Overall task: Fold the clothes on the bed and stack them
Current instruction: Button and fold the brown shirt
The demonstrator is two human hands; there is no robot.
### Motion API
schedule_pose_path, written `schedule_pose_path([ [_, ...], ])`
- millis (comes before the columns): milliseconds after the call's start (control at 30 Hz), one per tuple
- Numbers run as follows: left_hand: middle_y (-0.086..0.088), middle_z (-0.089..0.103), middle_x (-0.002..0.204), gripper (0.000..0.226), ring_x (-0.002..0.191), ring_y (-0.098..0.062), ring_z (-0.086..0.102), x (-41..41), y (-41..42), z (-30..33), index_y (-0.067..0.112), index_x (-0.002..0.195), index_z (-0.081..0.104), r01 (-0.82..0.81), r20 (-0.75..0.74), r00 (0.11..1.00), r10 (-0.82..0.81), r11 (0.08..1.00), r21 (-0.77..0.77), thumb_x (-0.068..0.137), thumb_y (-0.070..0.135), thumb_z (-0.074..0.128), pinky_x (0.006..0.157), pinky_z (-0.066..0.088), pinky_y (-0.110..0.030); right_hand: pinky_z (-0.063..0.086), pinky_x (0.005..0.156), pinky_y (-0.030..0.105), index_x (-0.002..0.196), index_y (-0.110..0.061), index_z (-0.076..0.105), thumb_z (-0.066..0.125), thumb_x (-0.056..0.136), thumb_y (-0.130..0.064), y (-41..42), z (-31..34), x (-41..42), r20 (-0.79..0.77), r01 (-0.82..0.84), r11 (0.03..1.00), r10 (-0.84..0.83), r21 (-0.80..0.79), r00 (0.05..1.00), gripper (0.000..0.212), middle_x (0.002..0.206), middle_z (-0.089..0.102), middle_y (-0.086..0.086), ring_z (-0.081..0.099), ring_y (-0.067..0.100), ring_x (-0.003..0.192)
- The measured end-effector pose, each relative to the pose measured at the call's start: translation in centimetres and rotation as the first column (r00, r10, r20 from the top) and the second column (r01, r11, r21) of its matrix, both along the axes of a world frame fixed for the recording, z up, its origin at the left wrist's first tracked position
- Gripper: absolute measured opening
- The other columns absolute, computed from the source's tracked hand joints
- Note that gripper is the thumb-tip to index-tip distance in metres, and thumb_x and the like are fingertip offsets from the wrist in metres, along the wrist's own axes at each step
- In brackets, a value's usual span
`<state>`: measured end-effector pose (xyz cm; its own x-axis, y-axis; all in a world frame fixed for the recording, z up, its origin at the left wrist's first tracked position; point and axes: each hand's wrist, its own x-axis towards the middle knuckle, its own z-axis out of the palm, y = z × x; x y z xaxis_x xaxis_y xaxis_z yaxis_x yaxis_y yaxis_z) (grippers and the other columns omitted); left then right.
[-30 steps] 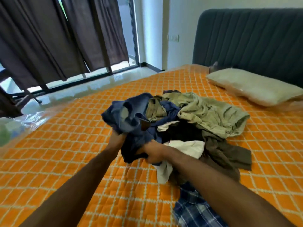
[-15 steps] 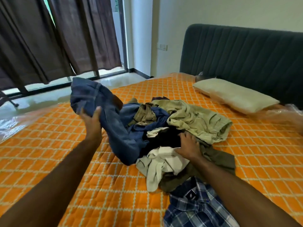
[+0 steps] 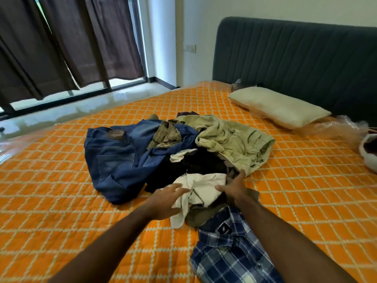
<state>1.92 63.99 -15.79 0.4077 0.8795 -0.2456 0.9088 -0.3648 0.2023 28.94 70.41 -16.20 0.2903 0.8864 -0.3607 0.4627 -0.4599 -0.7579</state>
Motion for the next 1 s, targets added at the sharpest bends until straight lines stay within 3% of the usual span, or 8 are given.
schedule_pose_path([
  [100,0.004,0.023,0.161,0.08,0.144,-0.021,0.033,1.3,-0.3,-0.3,0.038,0.154,0.015,-0.108,0.147,0.982,0.115,0.993,-0.054,0.089,0.05,0.061,0.11,0.037,-0.047,0.041,0.111,0.045,0.154,-0.001,0.012,0.092,0.072,-0.024,0.4,1.7,-0.8,-0.176,0.028,0.998,-0.02,0.048,0.984,0.116,0.154,0.038,0.02,0.044,0.036,0.137],
  [233,0.0,0.028,0.159,0.104,0.14,-0.026,0.038,0.3,0.1,-0.2,0.029,0.156,0.011,-0.341,0.273,0.906,0.325,0.94,0.011,0.076,0.057,0.073,0.109,0.038,-0.048,0.049,0.094,0.038,0.114,-0.012,0.062,0.085,0.061,-0.068,0.9,5.8,-1.7,-0.035,-0.304,0.942,0.311,0.144,0.95,0.081,0.114,0.067,0.004,0.063,0.024,0.108],
  [333,0.006,0.031,0.156,0.116,0.14,-0.016,0.036,-1.4,1.1,-0.1,0.033,0.156,0.011,-0.415,0.501,0.782,0.371,0.91,-0.025,0.067,0.051,0.082,0.113,0.038,-0.04,0.053,0.075,0.031,0.079,-0.017,0.073,0.08,0.068,-0.061,0.3,9.6,-1.1,-0.37,-0.348,0.912,0.407,0.218,0.835,0.046,0.081,0.073,0.003,0.069,0.02,0.085],
  [533,0.008,0.065,0.091,0.014,0.085,-0.017,0.064,-0.5,1.1,2.0,0.033,0.101,0.054,-0.498,0.361,0.831,0.423,0.855,0.143,0.089,0.028,0.05,0.073,0.053,-0.037,0.058,0.092,0.035,0.124,-0.009,0.07,0.064,0.094,-0.027,1.2,15.7,-0.2,-0.688,-0.134,0.912,0.382,0.386,0.617,0.035,0.121,0.073,0.009,0.069,0.025,0.11],
  [667,0.006,0.059,0.103,0.016,0.1,-0.016,0.059,-0.8,1.4,4.0,0.028,0.099,0.059,-0.648,0.595,0.641,0.484,0.757,0.082,0.097,0.022,0.044,0.079,0.042,-0.031,0.048,0.107,0.044,0.128,-0.012,0.069,0.053,0.103,-0.024,0.8,17.3,-1.4,-0.667,-0.183,0.878,0.459,0.443,0.587,0.032,0.128,0.069,0.004,0.063,0.029,0.122],
  [767,0.01,0.051,0.122,0.038,0.115,-0.006,0.045,-0.5,1.0,7.2,0.03,0.109,0.065,-0.54,0.644,0.711,0.283,0.806,0.242,0.098,0.052,0.037,0.094,0.035,-0.03,0.042,0.113,0.046,0.129,-0.013,0.068,0.05,0.104,-0.024,0.2,18.0,-2.8,-0.67,-0.191,0.85,0.509,0.492,0.54,0.033,0.137,0.064,0.004,0.056,0.028,0.13],
  [867,0.008,0.058,0.122,0.035,0.113,0.0,0.052,1.1,0.4,11.5,0.026,0.119,0.062,-0.338,0.817,0.544,0.193,0.941,0.003,0.101,0.05,0.044,0.094,0.038,-0.02,0.05,0.102,0.04,0.131,-0.01,0.065,0.047,0.105,-0.022,-0.9,20.7,-5.0,-0.667,-0.142,0.813,0.551,0.565,0.502,0.034,0.131,0.067,0.002,0.064,0.025,0.117],
  [1000,0.006,0.055,0.123,0.02,0.109,0.012,0.048,1.2,1.0,15.2,0.031,0.111,0.065,-0.356,0.847,0.503,0.172,0.934,0.022,0.103,0.036,0.047,0.095,0.035,-0.01,0.051,0.095,0.044,0.128,-0.003,0.063,0.053,0.102,-0.017,-0.7,25.9,-7.6,-0.64,-0.046,0.751,0.592,0.659,0.49,0.031,0.112,0.067,0.013,0.065,0.028,0.099],
])
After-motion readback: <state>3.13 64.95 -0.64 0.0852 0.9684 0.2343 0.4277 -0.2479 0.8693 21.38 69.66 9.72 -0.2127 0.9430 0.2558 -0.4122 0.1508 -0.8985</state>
